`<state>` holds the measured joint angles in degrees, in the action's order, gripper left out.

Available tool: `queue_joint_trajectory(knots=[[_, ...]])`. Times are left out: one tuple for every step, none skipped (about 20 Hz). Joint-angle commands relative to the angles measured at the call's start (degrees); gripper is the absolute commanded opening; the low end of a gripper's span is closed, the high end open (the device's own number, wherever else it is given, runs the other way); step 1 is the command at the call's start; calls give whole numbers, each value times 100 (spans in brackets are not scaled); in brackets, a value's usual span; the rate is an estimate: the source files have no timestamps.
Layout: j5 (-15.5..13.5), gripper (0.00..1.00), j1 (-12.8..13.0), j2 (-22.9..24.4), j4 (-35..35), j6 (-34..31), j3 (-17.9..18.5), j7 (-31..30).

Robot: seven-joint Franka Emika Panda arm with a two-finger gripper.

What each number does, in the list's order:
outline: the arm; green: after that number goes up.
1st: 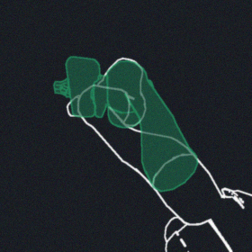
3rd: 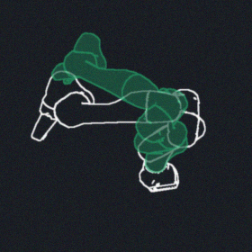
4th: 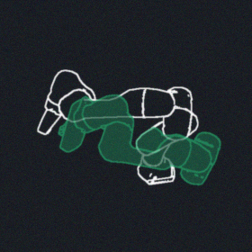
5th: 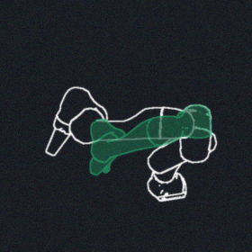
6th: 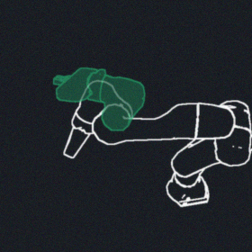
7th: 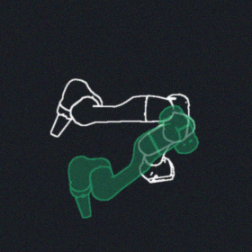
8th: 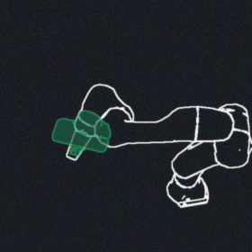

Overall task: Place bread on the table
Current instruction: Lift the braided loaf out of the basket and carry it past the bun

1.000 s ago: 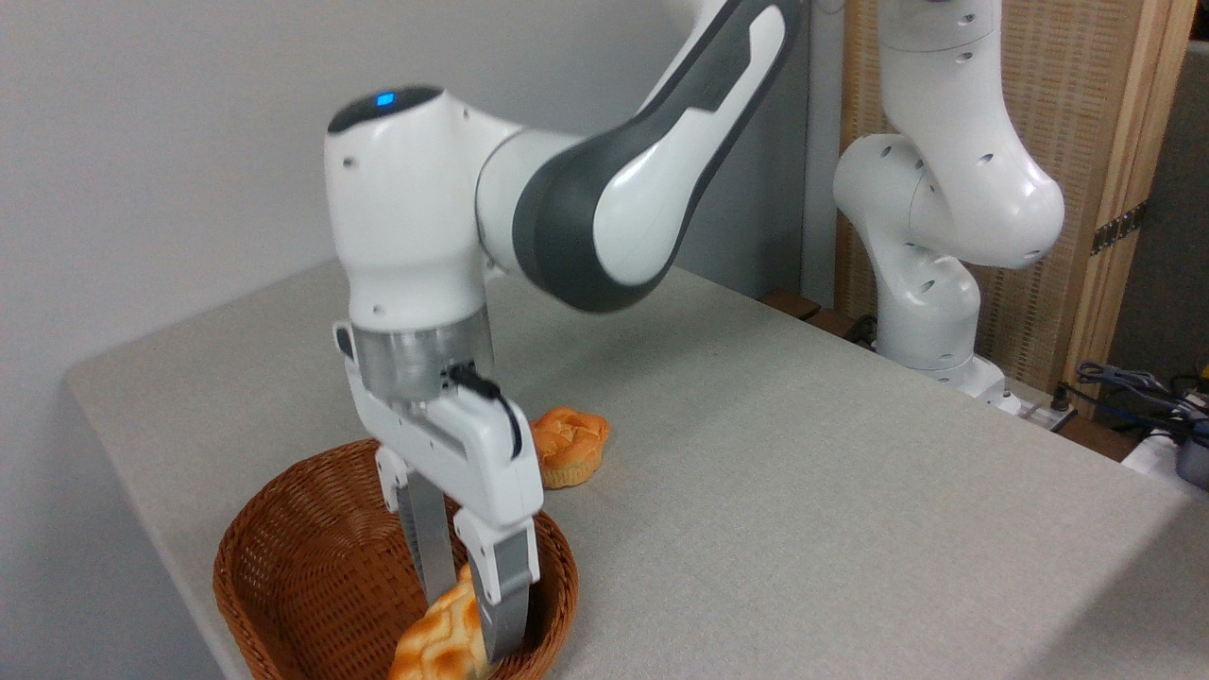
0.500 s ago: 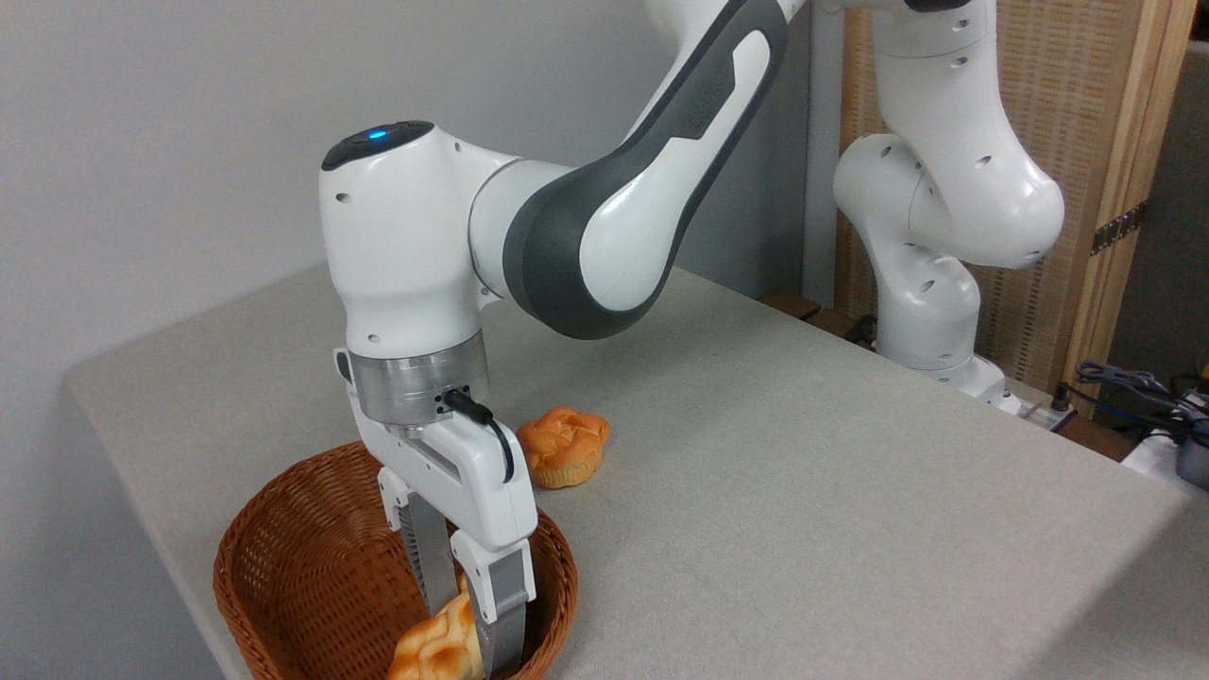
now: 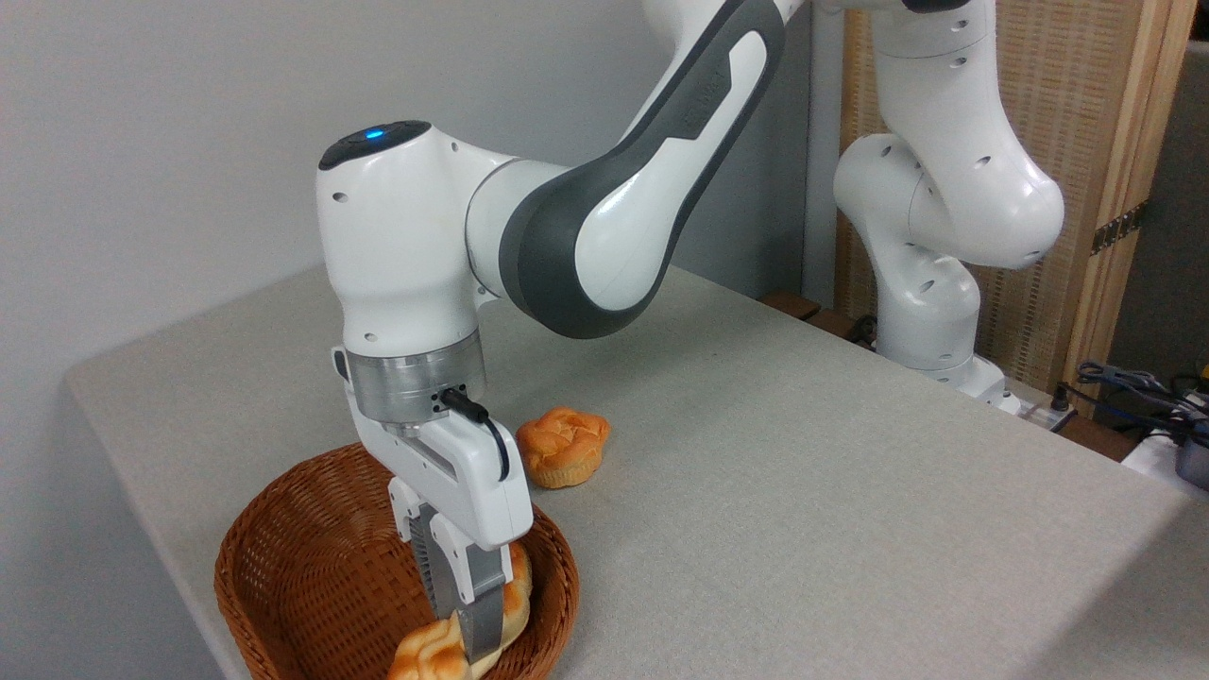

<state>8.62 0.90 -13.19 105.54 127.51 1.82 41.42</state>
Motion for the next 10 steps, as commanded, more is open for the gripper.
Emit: queue_joint_trajectory(knots=[[0, 21, 15, 89, -270, -322, 29, -55], [-175, 21, 15, 106, -436, -532, 29, -46], [-324, 21, 15, 141, -621, -717, 29, -37], [-430, 21, 15, 177, -753, -875, 46, -29], [-570, 21, 15, 264, -798, -990, 64, -20], [-728, 21, 15, 421, -790, -1044, 72, -11], [-852, 22, 15, 580, -772, -1105, 81, -2], [-870, 22, 15, 781, -729, -1306, 81, 33], [-871, 22, 24, 966, -676, -1638, 81, 172], [-871, 23, 24, 1220, -519, -1955, 81, 426]])
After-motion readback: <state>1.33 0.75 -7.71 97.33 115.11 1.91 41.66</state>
